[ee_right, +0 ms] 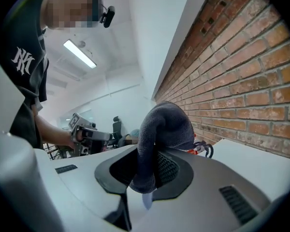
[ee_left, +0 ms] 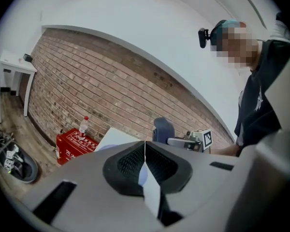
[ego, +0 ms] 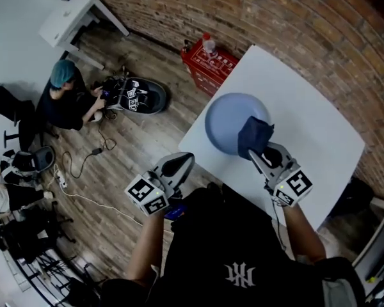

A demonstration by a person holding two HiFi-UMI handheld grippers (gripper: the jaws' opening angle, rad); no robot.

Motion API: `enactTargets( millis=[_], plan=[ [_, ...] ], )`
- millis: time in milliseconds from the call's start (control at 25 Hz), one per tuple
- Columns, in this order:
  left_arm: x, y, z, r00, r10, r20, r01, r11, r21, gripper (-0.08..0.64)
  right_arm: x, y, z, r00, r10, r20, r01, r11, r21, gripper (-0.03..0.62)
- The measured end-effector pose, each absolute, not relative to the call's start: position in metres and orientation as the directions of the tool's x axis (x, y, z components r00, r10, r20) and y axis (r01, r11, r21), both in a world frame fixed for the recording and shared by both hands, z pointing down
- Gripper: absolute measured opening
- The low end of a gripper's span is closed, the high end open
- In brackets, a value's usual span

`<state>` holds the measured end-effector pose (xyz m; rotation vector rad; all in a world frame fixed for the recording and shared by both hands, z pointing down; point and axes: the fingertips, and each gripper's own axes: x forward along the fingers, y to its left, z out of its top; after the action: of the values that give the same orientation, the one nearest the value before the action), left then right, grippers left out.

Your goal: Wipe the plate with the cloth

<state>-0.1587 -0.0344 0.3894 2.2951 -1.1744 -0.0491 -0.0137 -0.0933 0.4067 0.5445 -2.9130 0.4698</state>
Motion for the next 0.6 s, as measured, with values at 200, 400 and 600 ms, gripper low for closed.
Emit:
enactTargets(
  millis=[200, 400, 600],
  plan=[
    [-0.167, -0.067, 0.404, 0.606, -0.748, 0.271, -0.761, -0.444, 0.474, 0.005, -0.014, -0.118, 0.419, -0.924, -0.324, 0.202, -0.371, 0.885, -0.28, 0.083],
    [-0.17, -0.093, 0.441, 0.637, -0.709, 0.302, -0.726, -0.422, 0.543, 0.012, -0.024, -0.137, 0.427, -0.917, -0.317, 0.24, -0.375, 0.893, -0.251, 0.082],
    [-0.168, -0.111, 0.492, 0.673, -0.64, 0.37, -0.707, -0.411, 0.576, 0.078, -0.039, -0.158, 0.435, -0.906, -0.338, 0.256, -0.401, 0.879, -0.258, 0.083]
  ],
)
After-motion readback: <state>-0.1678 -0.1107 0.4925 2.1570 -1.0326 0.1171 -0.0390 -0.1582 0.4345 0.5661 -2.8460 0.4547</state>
